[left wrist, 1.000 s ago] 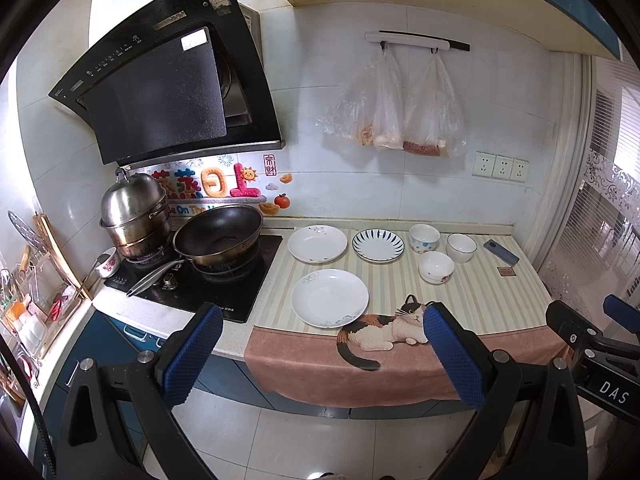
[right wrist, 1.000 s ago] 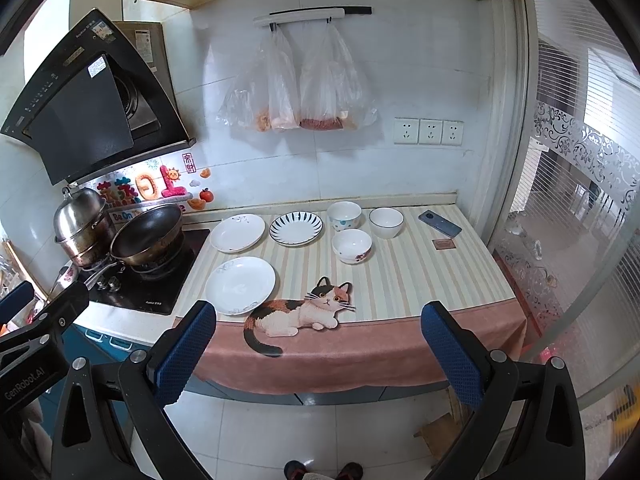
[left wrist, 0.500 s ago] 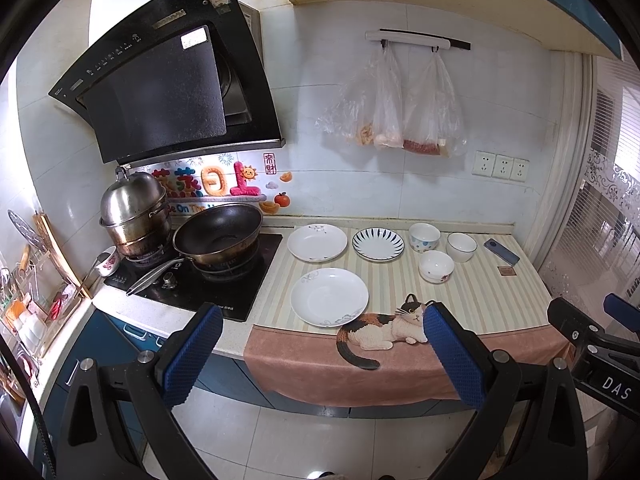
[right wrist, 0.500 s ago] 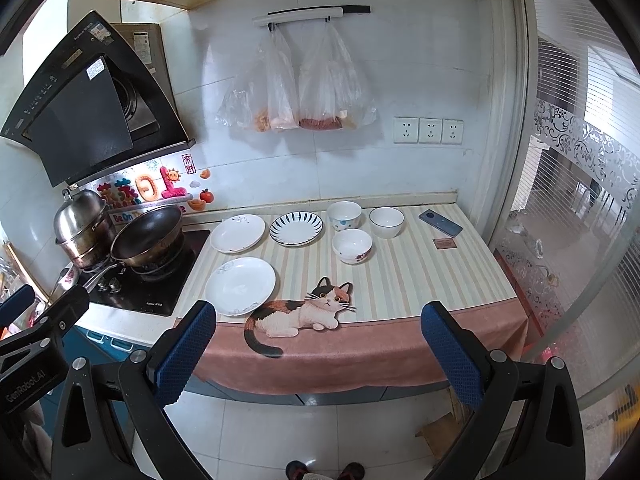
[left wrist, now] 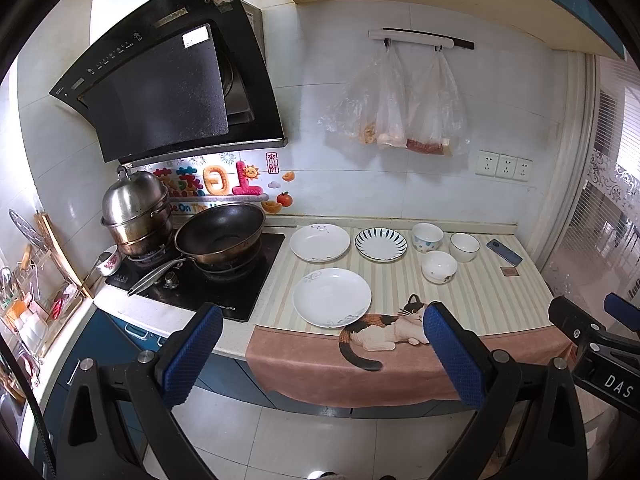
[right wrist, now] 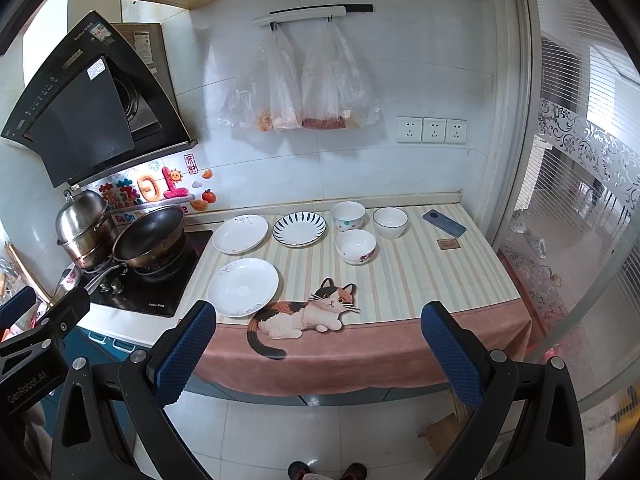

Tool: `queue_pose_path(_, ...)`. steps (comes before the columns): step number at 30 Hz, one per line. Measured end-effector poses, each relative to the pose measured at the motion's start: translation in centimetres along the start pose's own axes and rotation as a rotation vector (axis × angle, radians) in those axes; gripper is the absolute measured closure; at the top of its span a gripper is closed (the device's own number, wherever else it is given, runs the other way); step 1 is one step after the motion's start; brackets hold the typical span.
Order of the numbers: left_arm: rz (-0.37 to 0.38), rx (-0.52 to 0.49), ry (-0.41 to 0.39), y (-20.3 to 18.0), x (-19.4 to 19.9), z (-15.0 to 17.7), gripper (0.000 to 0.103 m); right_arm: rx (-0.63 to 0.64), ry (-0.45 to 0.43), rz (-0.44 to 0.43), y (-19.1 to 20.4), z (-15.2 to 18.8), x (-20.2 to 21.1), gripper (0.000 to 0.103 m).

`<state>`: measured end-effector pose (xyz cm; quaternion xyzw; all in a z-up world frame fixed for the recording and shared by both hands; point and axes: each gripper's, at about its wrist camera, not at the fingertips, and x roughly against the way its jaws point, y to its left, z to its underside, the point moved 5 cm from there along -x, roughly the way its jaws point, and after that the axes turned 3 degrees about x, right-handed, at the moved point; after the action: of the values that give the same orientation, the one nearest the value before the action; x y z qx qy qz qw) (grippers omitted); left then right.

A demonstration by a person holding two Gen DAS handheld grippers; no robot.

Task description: Organize plates and bowls

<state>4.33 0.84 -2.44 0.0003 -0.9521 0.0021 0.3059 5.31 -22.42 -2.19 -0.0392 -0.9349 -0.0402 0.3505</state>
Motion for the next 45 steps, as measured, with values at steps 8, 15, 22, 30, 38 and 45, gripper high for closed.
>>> queue_pose_path(8,0.007,0.001,0.011,-0.1,-0.5,-0.2,0.000,0.005,0.005,-0.005,-0.1,0.2,-0.3,0.000)
queue_pose_path(15,0.004,-0.001,0.009,-0.1,-0.6,-0.2,0.000,0.003,0.006,-0.010,0.1,0.2,-0.7,0.000)
queue_pose_path(22,0.000,0.002,0.012,0.3,-1.1,-0.3,0.000,0.007,0.010,-0.023,1.1,0.1,-1.4,0.000)
queue_pose_path(30,-0.001,0.004,0.014,0.8,-1.5,-0.5,0.000,0.000,0.008,-0.027,1.2,0.2,-1.9,0.000)
queue_pose_path(38,0.007,0.010,0.010,2.2,-2.8,-0.8,0.000,-0.026,0.011,-0.035,2.8,-0.3,-3.3,0.000)
queue_pose_path(45,-0.014,0.030,-0.003,5.1,-8.7,-0.9,0.000,-0.027,0.050,-0.066,3.4,0.3,-9.6,0.000)
